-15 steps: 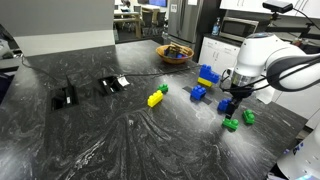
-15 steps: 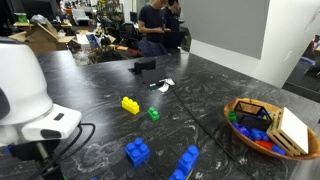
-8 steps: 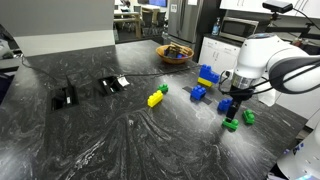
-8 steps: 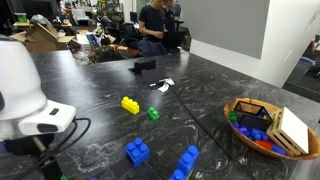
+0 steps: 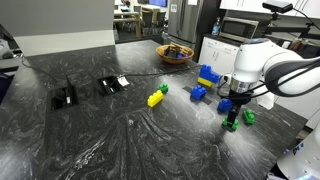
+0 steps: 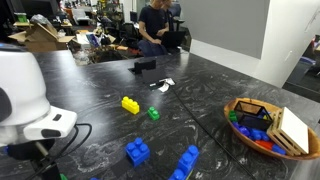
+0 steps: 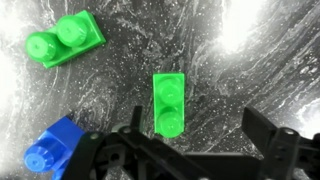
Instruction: Move a blue block to the right then move a green block forward
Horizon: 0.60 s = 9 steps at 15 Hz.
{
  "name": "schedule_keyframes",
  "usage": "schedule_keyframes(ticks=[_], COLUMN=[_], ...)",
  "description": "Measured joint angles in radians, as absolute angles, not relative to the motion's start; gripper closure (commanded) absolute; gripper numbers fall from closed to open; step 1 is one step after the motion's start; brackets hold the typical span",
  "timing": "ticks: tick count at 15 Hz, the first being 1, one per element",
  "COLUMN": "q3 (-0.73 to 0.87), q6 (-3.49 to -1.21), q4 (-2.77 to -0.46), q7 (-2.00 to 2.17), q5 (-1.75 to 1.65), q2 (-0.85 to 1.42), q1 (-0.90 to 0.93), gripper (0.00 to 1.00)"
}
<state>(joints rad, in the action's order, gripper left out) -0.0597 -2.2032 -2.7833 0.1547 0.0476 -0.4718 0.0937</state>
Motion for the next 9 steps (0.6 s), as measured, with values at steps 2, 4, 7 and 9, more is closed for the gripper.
schedule_keyframes(ticks=[2,4,7,9], q3=[-0.06,-0.06,-0.059,-0.058], q6=[-2.203,-2.207,-2.236,-2.26], q4=[-2.784,-2.783,-2.783,-2.782], q7=[0.155,0.159,0.186,0.201], q5=[0.046,0.04,0.026,0.026], q2=[-0.446,-0.424,-0.405,-0.402], q1=[0.09,0.083,0.061,0.046], gripper=[0.0,0.0,0.14,0.33])
